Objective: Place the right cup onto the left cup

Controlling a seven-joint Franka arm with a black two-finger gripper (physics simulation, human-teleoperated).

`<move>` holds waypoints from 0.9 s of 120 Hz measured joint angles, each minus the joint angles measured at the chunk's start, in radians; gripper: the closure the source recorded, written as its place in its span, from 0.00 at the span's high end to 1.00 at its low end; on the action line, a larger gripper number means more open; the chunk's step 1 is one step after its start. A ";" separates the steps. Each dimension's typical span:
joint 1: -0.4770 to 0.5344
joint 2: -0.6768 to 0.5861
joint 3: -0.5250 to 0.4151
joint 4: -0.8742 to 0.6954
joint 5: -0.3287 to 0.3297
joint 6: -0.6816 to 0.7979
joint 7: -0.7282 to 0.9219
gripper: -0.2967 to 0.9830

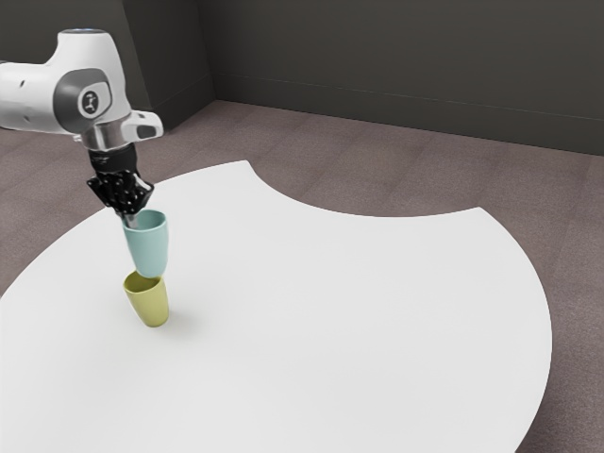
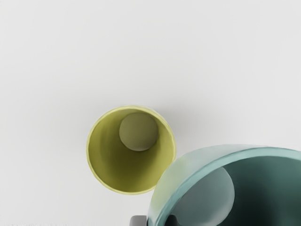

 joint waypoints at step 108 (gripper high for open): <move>-0.016 0.096 0.070 0.013 0.009 0.047 0.007 0.15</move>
